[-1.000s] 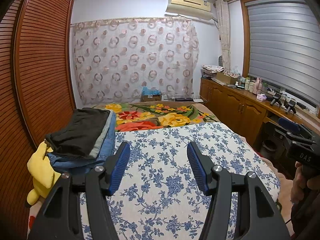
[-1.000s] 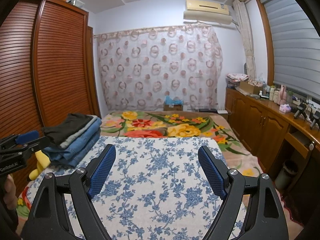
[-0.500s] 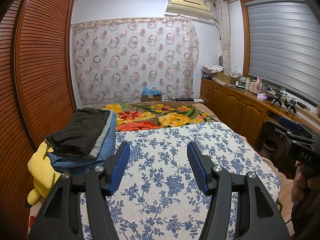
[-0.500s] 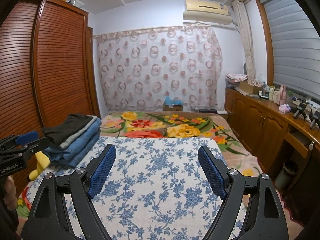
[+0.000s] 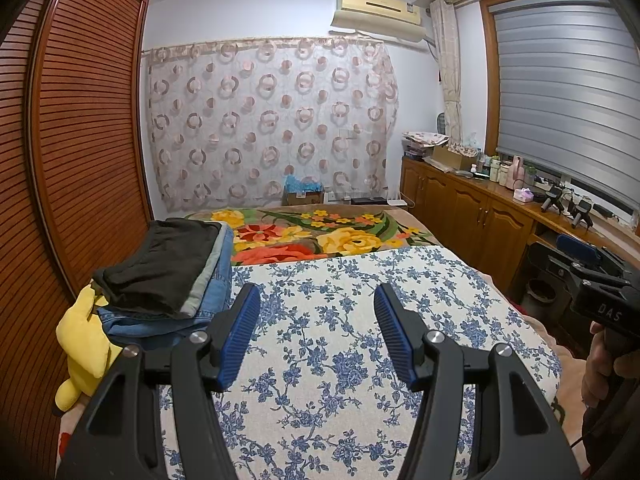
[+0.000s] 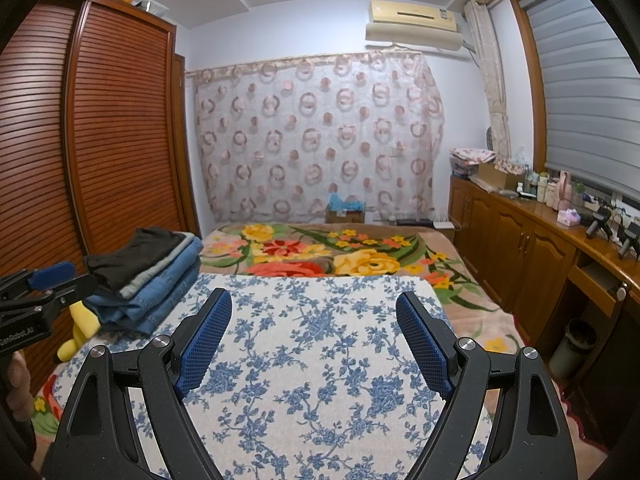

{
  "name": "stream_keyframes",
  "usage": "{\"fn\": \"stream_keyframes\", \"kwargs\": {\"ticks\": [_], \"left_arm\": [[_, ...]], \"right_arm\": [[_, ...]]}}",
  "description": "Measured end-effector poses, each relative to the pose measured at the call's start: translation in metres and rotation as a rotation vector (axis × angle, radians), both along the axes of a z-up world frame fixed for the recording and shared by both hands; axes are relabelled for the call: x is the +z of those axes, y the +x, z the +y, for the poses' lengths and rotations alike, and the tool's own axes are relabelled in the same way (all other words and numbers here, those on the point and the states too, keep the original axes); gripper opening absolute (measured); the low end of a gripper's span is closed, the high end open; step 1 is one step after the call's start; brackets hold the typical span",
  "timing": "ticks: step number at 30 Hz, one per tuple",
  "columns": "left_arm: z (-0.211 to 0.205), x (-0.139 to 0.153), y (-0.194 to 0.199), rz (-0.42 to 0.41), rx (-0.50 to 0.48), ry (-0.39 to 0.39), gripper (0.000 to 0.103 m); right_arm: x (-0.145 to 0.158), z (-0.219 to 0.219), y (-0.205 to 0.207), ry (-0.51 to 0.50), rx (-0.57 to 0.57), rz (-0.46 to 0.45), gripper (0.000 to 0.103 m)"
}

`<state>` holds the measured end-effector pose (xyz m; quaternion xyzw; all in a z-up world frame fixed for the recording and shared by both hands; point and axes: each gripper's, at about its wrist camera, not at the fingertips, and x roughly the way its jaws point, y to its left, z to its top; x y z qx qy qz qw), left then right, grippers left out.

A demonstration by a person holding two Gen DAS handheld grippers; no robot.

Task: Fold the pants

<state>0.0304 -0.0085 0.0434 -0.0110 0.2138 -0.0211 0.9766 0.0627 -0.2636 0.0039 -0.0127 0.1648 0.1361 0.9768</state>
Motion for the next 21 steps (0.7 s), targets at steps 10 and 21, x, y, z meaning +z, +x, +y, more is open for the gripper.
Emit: {"fn": "stream_keyframes", "kwargs": {"ticks": [10, 21], "left_arm": [[0.0, -0.0008, -0.0001, 0.0, 0.0, 0.0, 0.059], [0.0005, -0.0018, 0.0, 0.0, -0.001, 0.0, 0.059]], "right_arm": [[0.0029, 0.0003, -0.0004, 0.001, -0.006, -0.003, 0.086], [0.0026, 0.0005, -0.0005, 0.001, -0.006, -0.003, 0.086]]}}
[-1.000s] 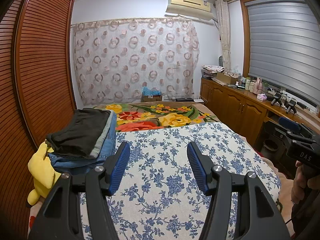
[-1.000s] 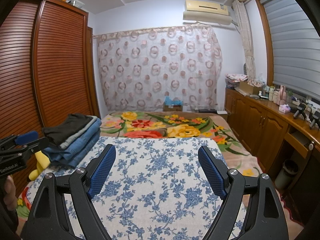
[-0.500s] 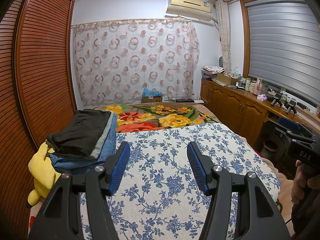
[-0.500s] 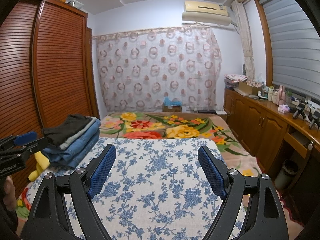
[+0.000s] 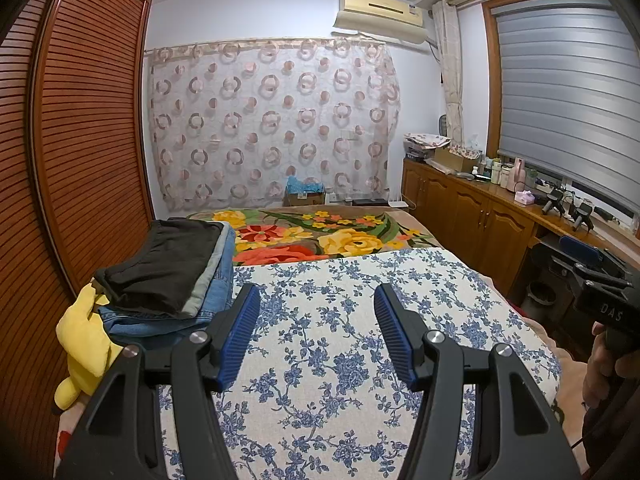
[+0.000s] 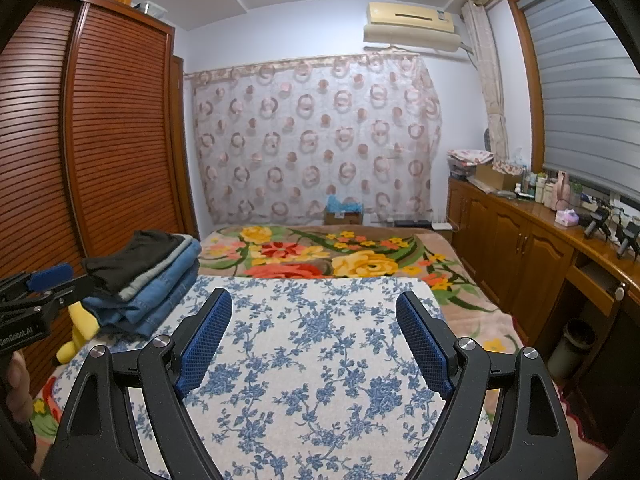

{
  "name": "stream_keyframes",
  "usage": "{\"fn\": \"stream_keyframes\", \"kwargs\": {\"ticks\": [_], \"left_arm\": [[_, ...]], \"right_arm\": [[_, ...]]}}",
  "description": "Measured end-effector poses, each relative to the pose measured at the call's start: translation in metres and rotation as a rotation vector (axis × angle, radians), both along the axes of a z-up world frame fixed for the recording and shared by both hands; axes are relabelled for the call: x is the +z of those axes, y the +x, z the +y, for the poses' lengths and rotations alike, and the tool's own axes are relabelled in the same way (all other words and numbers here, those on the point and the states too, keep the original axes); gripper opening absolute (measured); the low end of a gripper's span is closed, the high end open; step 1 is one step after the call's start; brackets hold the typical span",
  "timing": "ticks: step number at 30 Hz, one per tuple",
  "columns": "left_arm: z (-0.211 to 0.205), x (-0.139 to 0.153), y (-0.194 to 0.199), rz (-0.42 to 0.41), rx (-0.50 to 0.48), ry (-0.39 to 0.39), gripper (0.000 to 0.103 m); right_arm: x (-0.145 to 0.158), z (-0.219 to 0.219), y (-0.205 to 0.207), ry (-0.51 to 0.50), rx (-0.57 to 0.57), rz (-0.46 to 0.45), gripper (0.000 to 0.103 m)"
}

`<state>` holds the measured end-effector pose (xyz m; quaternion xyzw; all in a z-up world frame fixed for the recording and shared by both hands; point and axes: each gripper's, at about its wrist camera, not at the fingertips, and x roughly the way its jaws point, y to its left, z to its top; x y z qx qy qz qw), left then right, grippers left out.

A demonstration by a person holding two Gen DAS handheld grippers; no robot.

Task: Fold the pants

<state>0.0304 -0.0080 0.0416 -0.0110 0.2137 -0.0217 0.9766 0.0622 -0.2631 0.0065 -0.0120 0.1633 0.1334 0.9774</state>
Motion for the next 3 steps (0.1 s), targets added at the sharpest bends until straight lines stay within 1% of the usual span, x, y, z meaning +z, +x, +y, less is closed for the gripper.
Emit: {"fn": "stream_keyframes", "kwargs": {"ticks": [3], "left_arm": [[0.0002, -0.0001, -0.0002, -0.001, 0.0, -0.001, 0.059]], "right_arm": [[-0.0005, -0.0001, -0.0001, 0.0, 0.0, 0.0, 0.086]]}}
